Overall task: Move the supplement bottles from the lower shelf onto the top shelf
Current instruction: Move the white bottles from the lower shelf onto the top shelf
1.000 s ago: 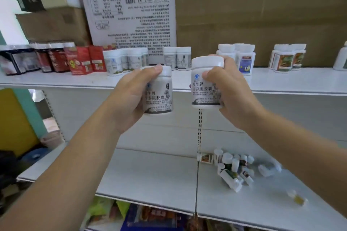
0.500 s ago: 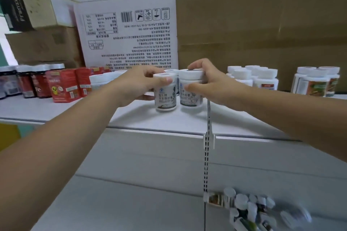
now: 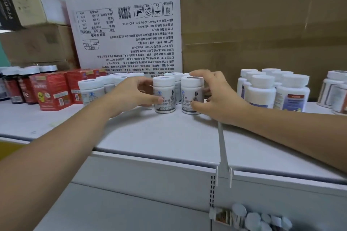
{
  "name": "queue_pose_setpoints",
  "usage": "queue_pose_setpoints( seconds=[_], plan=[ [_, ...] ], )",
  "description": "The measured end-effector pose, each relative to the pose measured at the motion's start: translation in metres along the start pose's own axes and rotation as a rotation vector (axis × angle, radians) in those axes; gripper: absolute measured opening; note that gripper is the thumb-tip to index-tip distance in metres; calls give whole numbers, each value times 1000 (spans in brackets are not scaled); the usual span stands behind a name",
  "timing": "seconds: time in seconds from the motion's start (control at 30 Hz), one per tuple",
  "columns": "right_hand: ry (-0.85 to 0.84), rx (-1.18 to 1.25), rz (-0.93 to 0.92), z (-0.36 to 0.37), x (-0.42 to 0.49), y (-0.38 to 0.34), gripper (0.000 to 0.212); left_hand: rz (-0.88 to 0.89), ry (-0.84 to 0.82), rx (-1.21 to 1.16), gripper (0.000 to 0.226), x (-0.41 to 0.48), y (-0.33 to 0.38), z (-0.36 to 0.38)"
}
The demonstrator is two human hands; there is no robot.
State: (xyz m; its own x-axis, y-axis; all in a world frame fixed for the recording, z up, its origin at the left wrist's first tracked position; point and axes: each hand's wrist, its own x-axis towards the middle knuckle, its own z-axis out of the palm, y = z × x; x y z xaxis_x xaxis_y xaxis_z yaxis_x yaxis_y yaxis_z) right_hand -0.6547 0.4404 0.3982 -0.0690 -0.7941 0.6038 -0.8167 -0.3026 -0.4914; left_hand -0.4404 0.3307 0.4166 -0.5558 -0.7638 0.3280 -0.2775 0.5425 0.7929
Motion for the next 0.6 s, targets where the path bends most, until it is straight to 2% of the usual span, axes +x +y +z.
queue_pose_setpoints(
  seconds=[0.4,0.6],
  plan=[
    [-23,11,23,0,-1,-2,63,42,-27,10,41,5,-6,5],
    [-27,-21,35,-1,-3,-5,63,92,-90,130,29,7,-10,6]
  ],
)
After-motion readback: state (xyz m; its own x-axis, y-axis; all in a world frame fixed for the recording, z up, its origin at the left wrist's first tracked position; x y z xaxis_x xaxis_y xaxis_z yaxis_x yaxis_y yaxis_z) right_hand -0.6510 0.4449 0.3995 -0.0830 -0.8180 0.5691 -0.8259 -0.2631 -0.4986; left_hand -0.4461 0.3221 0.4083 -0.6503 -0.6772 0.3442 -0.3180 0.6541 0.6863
